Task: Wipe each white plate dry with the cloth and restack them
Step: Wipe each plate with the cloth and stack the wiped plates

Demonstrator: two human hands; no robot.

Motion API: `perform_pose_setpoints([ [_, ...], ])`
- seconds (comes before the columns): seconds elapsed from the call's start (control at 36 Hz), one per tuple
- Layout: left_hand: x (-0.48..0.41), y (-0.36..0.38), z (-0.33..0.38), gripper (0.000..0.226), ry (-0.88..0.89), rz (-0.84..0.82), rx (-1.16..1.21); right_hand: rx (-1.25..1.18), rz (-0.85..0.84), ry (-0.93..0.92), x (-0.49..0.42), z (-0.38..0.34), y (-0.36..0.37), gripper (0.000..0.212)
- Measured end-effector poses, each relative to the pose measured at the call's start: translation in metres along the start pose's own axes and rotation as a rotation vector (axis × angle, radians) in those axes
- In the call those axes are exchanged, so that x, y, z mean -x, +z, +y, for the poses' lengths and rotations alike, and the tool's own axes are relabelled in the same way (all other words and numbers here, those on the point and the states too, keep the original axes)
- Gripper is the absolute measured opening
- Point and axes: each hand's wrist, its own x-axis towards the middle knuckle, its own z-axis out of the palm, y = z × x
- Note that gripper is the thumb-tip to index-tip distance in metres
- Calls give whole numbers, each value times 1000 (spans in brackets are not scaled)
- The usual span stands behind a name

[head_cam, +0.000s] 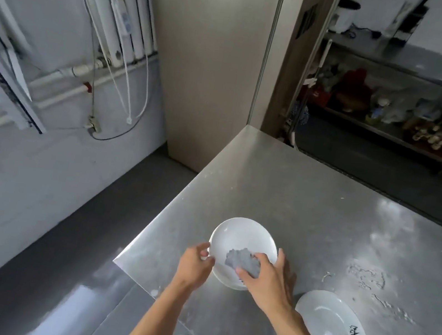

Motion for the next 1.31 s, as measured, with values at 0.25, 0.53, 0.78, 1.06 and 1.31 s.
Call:
perform_pose_setpoints([
  [0.25, -9, 1, -3, 40, -45, -12, 106, -160, -67, 110, -4, 5, 13, 39],
  [0.53, -9, -3, 2, 42, -47, -44, 154, -236, -29, 123, -8, 7, 12, 60],
  [0.78, -11, -7, 8, 50, -33, -64, 69, -192, -43, 144, -9, 6, 10, 52],
  [1.06, -18, -6, 13, 31, -113, -25, 328, -218, -54, 137, -12, 8, 3, 54],
  [1.31, -16, -10, 20, 39, -61, -131, 428, -200, -63, 145, -15, 5, 3, 51],
])
